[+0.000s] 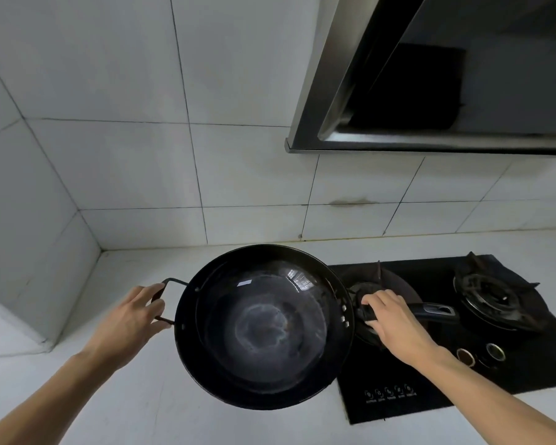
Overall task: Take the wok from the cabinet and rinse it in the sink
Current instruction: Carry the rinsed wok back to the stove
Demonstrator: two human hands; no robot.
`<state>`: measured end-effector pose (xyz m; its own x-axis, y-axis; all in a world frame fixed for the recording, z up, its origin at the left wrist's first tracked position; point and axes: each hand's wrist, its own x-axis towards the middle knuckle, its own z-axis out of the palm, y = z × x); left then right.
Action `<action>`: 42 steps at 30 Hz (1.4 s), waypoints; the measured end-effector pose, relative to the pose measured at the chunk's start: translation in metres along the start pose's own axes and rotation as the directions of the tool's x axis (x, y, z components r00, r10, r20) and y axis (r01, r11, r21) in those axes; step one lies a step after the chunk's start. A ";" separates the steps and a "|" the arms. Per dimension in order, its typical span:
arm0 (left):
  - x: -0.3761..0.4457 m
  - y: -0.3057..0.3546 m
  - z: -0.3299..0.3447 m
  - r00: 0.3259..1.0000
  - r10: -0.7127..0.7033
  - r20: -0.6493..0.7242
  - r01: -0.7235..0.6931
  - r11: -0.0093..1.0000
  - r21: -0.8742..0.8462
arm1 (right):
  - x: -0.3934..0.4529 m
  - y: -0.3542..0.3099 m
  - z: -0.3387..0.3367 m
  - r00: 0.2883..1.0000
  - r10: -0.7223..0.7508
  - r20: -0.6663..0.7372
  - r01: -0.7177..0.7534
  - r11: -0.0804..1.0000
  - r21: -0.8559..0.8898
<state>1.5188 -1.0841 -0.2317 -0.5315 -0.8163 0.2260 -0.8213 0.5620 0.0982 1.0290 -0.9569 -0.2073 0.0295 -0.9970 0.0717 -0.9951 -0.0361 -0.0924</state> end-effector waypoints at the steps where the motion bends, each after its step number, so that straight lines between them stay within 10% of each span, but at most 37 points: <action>1: 0.003 0.000 0.001 1.000 0.002 0.000 -0.002 1.000 -0.002 | 0.001 0.002 0.003 1.000 0.005 0.003 -0.006 1.000 0.007; 42: 0.020 0.007 0.063 0.989 0.036 0.145 -0.045 0.997 0.064 | -0.013 0.009 0.105 0.977 0.191 0.091 -0.202 0.970 0.132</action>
<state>1.4893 -1.1050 -0.2871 -0.5849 -0.8065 0.0865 -0.8080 0.5886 0.0252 1.0299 -0.9510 -0.3129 -0.1527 -0.9875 -0.0381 -0.9590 0.1574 -0.2357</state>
